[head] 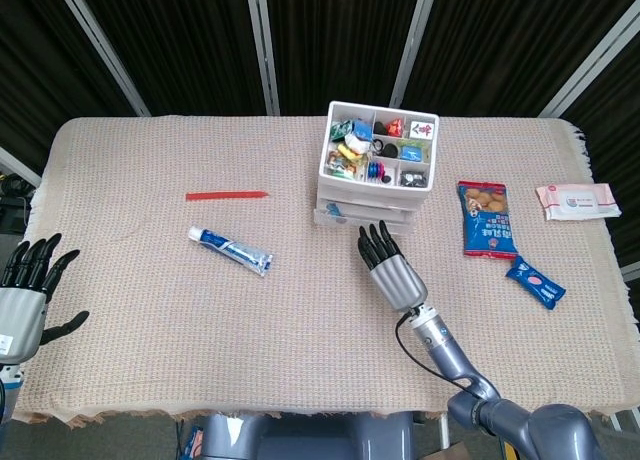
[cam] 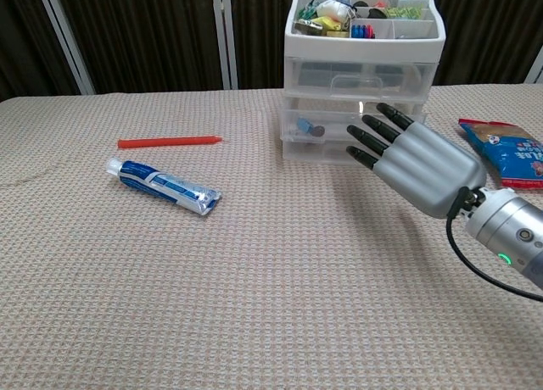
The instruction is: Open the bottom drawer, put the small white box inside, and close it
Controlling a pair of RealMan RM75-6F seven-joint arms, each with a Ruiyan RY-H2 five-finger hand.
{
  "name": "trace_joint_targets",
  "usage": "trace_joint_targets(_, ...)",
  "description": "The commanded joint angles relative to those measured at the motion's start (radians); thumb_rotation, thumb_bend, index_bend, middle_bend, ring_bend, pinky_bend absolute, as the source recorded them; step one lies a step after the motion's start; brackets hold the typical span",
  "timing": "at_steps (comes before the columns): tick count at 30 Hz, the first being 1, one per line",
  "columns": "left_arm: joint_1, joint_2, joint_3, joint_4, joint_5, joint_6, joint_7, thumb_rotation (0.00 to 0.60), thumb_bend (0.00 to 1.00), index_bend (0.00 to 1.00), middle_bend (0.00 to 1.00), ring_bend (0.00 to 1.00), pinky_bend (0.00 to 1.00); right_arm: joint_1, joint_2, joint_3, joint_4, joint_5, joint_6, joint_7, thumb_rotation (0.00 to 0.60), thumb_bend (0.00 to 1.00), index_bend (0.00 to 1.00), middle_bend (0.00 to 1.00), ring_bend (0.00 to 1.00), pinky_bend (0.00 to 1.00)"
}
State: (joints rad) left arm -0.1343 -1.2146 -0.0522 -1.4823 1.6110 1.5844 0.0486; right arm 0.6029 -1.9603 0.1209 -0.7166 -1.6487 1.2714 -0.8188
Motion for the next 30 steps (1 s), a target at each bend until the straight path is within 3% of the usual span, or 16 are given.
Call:
trace_joint_targets(1,0.000,0.000,0.000,0.000,0.000,0.000,0.000,0.600,0.11,0.15,0.00,0.00,0.00,-0.001,0.000,0.002,0.003,0.010,-0.007,-0.008,0.600,0.27,0.10,0.00,0.00,0.00)
trace_joint_targets(24,0.000,0.001,0.001,-0.003,-0.002,-0.002,0.002,0.600,0.11,0.15,0.00,0.00,0.00,-0.004,0.014,0.049,0.033,0.125,-0.046,-0.033,0.600,0.27,0.10,0.00,0.00,0.00)
trace_joint_targets(30,0.001,0.002,0.003,-0.005,-0.001,-0.003,0.004,0.600,0.11,0.15,0.00,0.00,0.00,-0.055,0.088,0.005,-0.104,0.105,0.004,0.002,0.600,0.27,0.10,0.00,0.00,0.00)
